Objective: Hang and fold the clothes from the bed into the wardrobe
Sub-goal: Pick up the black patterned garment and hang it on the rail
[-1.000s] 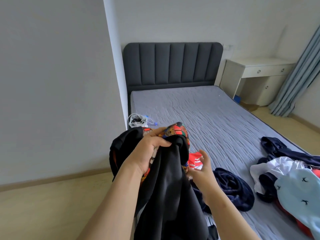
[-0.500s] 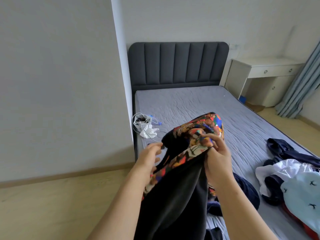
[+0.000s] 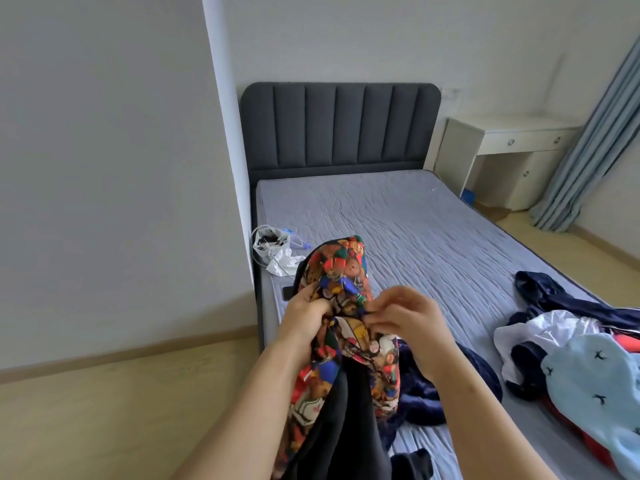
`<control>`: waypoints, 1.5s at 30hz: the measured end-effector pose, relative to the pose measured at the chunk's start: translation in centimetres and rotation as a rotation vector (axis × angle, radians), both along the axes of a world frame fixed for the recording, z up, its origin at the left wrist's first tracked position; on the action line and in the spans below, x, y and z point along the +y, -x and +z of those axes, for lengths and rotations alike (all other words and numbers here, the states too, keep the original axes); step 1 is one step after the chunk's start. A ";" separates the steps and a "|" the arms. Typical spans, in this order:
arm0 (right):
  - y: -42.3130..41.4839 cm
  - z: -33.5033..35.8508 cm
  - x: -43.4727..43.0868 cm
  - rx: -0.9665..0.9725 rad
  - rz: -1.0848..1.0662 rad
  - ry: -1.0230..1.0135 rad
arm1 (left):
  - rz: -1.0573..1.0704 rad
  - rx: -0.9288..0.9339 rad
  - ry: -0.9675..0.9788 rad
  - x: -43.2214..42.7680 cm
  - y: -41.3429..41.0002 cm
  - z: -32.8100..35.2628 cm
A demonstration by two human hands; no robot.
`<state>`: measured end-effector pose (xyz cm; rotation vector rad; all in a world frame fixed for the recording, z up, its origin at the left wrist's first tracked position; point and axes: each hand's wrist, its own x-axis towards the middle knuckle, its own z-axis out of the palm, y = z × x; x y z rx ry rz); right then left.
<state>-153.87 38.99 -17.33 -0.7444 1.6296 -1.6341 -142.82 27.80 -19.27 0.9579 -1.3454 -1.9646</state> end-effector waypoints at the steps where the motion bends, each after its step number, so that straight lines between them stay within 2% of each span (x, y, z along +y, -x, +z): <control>1: 0.5 0.1 0.0 0.026 -0.182 0.025 | -0.041 0.029 0.012 -0.2 -0.2 0.4; 2: 1.0 0.1 0.0 0.057 -0.284 0.025 | -0.079 0.061 0.015 -0.4 -0.4 0.8; 3: 1.3 -0.1 0.0 0.052 -0.287 -0.002 | -0.109 0.087 0.017 -0.7 -0.8 1.0; 5: 1.5 -0.5 -0.1 -0.057 -0.131 -0.052 | -0.164 0.129 0.016 -0.9 -1.2 1.3; 8: 0.7 -1.3 -0.4 -0.239 0.112 -0.026 | -0.254 0.112 0.017 -0.7 -1.5 1.2; 11: 0.0 -1.6 -0.6 -0.275 0.152 0.090 | -0.250 0.069 -0.084 -0.7 -1.7 0.2; 13: -0.3 -1.2 -0.7 -0.194 0.120 0.086 | -0.336 0.080 -0.235 -0.6 -2.2 -0.2; 15: -1.1 -0.5 -1.0 -0.065 0.206 0.022 | -0.430 0.125 -0.382 -0.5 -2.6 -1.0; 17: -2.5 -0.5 -1.5 0.138 0.400 -0.094 | -0.344 0.138 -0.527 -0.5 -2.7 -1.7; 18: -3.2 -0.6 -1.5 0.208 0.498 -0.158 | -0.284 0.097 -0.525 -0.5 -2.7 -2.1; 20: -3.8 -1.0 -1.1 0.187 0.626 -0.269 | -0.193 -0.088 -0.421 -0.5 -2.9 -2.6; 22: -3.4 -1.4 -0.1 0.008 0.703 -0.323 | -0.070 -0.273 -0.281 -0.9 -3.2 -2.6; 23: -2.9 -1.8 0.2 -0.057 0.689 -0.335 | -0.012 -0.304 -0.191 -1.1 -3.3 -2.4; 26: -2.0 -3.6 -0.3 -0.024 0.361 -0.359 | -0.017 -0.261 0.057 -1.2 -3.3 -0.5; 28: -1.4 -4.7 -1.0 0.106 0.018 -0.322 | -0.094 -0.249 0.214 -1.0 -3.5 0.9; 29: -1.1 -5.1 -1.4 0.189 -0.080 -0.298 | -0.147 -0.238 0.288 -1.1 -3.7 1.4; 31: -0.8 -5.3 -1.8 0.350 -0.039 -0.269 | -0.237 -0.196 0.387 -0.9 -4.2 2.7; 34: -1.6 -5.0 -2.3 0.545 0.302 -0.249 | -0.244 -0.075 0.445 -0.5 -4.6 4.8; 35: -2.2 -5.1 -2.4 0.535 0.359 -0.233 | -0.234 -0.031 0.453 -0.4 -4.8 5.5; 37: -3.0 -4.5 -2.3 0.381 0.291 -0.142 | -0.183 0.013 0.501 -0.7 -5.3 6.7; 40: -2.2 -2.5 -2.1 0.179 0.040 0.031 | 0.067 -0.127 0.649 -2.4 -6.5 7.6; 43: -1.6 1.1 -2.8 0.301 -0.013 0.126 | 0.356 -0.378 0.785 -4.0 -7.4 8.3; 45: -1.8 3.7 -3.5 0.386 -0.020 0.206 | 0.355 -0.466 0.874 -4.4 -7.6 8.6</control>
